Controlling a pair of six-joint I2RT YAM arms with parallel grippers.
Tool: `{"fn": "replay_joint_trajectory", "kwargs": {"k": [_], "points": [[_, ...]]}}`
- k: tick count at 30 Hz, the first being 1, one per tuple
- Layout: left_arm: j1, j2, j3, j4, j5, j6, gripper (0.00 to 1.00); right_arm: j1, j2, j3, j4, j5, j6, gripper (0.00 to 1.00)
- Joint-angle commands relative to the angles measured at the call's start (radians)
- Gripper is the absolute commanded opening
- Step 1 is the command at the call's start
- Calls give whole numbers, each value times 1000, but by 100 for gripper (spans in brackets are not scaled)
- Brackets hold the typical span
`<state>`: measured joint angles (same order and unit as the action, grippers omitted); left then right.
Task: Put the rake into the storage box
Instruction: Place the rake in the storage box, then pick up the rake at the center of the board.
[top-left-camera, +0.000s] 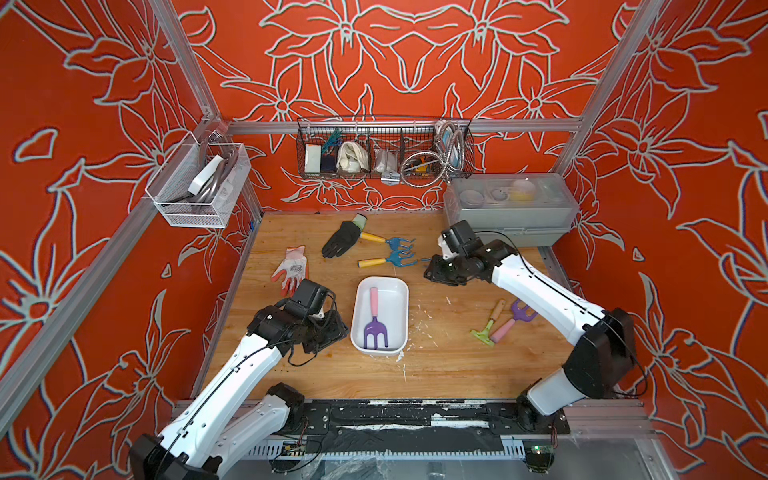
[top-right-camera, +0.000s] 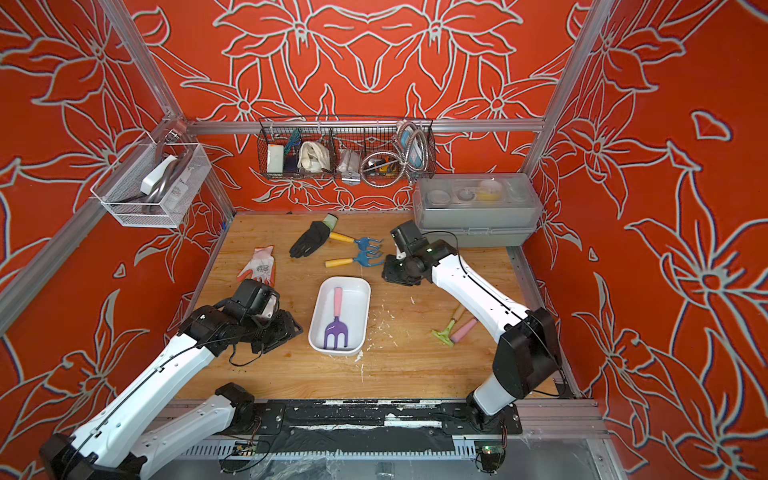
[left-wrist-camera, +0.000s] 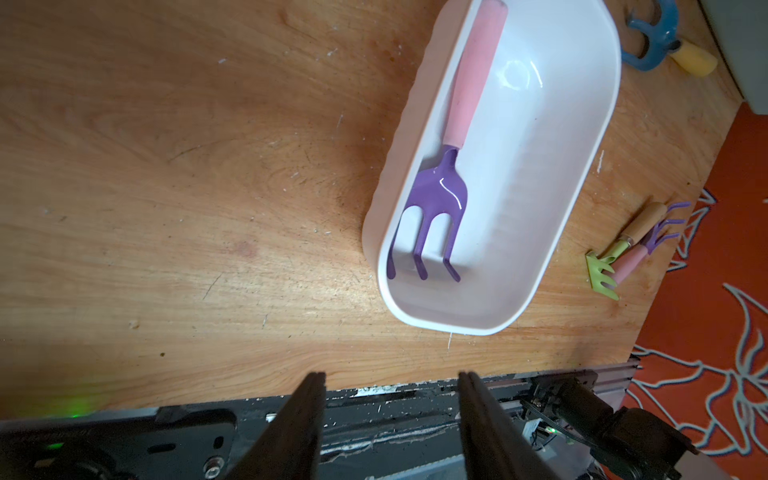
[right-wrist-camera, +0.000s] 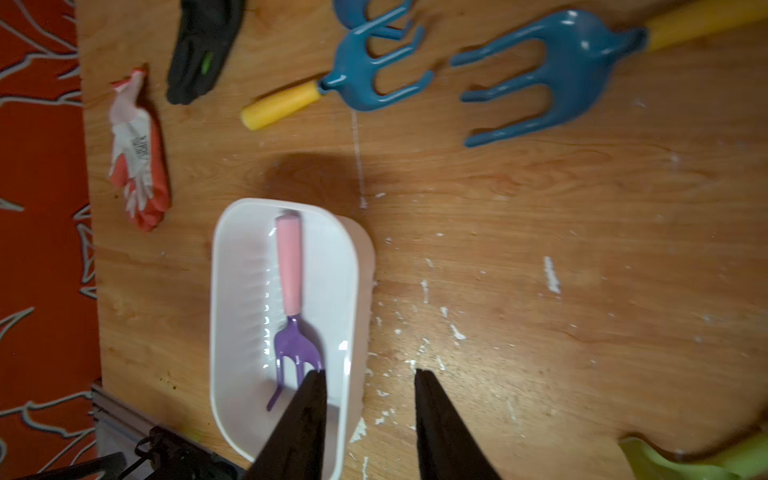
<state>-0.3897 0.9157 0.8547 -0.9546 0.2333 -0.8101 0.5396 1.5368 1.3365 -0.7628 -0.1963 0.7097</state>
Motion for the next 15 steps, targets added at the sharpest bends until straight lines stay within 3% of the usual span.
{"fn": "replay_joint_trajectory", "kwargs": {"k": [1, 7, 15], "points": [[8, 37, 28, 76, 61, 17, 54, -74, -79, -77, -84, 36, -48, 44], [5, 126, 31, 176, 150, 6, 54, -237, -199, -228, -85, 53, -74, 48], [-21, 212, 38, 280, 243, -3, 54, -399, -194, -333, -95, 74, -148, 48]]}}
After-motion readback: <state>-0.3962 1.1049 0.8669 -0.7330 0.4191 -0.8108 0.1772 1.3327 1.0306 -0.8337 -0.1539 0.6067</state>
